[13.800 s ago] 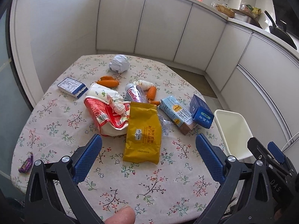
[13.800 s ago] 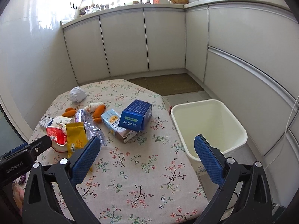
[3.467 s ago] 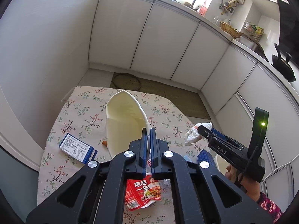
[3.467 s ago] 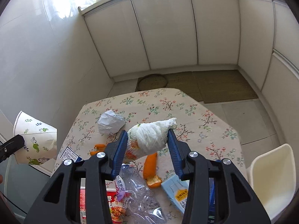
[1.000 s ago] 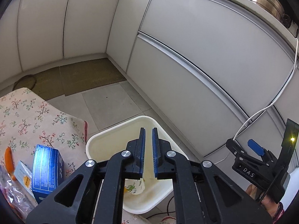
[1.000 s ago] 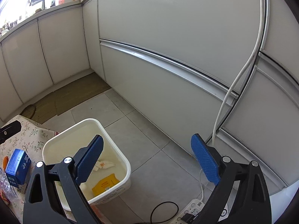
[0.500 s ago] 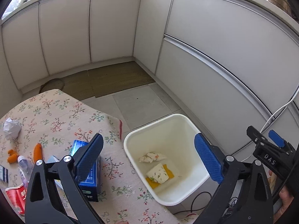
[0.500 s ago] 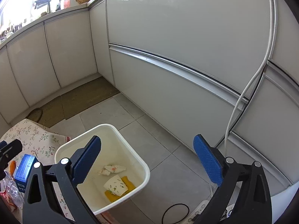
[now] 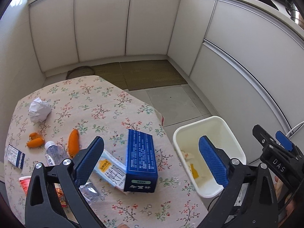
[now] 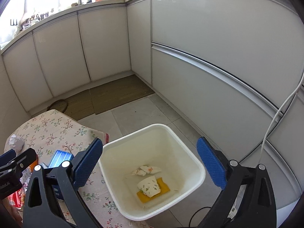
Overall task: Collect trash
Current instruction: 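Reach the left tool to the small blue-and-white box and grasp it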
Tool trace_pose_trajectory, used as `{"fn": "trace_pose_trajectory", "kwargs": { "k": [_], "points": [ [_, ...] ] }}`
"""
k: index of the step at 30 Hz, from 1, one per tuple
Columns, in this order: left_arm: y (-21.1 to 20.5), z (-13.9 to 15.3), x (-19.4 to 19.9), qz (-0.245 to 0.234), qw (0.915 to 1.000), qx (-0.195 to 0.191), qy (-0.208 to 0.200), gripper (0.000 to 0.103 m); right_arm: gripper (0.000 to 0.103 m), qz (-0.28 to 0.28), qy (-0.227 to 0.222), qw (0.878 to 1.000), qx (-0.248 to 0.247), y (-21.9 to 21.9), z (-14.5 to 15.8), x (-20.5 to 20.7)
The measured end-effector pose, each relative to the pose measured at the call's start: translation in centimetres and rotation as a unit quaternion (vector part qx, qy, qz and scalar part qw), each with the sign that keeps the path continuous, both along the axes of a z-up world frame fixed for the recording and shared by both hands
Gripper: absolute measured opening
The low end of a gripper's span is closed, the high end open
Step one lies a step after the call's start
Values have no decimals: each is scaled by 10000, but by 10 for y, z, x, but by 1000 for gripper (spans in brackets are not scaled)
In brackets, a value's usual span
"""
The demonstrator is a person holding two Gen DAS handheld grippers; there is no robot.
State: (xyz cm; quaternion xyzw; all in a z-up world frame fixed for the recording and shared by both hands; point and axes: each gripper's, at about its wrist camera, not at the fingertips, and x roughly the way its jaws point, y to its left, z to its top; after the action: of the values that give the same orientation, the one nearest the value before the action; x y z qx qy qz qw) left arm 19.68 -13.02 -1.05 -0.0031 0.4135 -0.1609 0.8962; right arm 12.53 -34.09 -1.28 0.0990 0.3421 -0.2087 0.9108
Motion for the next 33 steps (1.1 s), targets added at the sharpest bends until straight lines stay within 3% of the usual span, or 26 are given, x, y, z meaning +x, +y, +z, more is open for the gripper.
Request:
{"fn": "trace_pose_trajectory", "kwargs": {
  "k": [12,20,24,28,33],
  "points": [
    [99,-4,4,883,9960,96,111,96,96,851,10,9964,21,96,-3,33],
    [187,-24,12,1814,9824,40,447,96,96,1375,34,9904,126,157,-10,48],
    [241,-43,24,2558,9638,9,757,96,96,1707,52,9853,89,190,-16,58],
    [299,-68,40,3446,9309,-101,1205,96,96,2155,85,9765,-42,224,-24,67],
    [354,-103,61,4117,8942,106,1754,96,96,2644,252,9641,-28,253,-33,77]
  ]
}}
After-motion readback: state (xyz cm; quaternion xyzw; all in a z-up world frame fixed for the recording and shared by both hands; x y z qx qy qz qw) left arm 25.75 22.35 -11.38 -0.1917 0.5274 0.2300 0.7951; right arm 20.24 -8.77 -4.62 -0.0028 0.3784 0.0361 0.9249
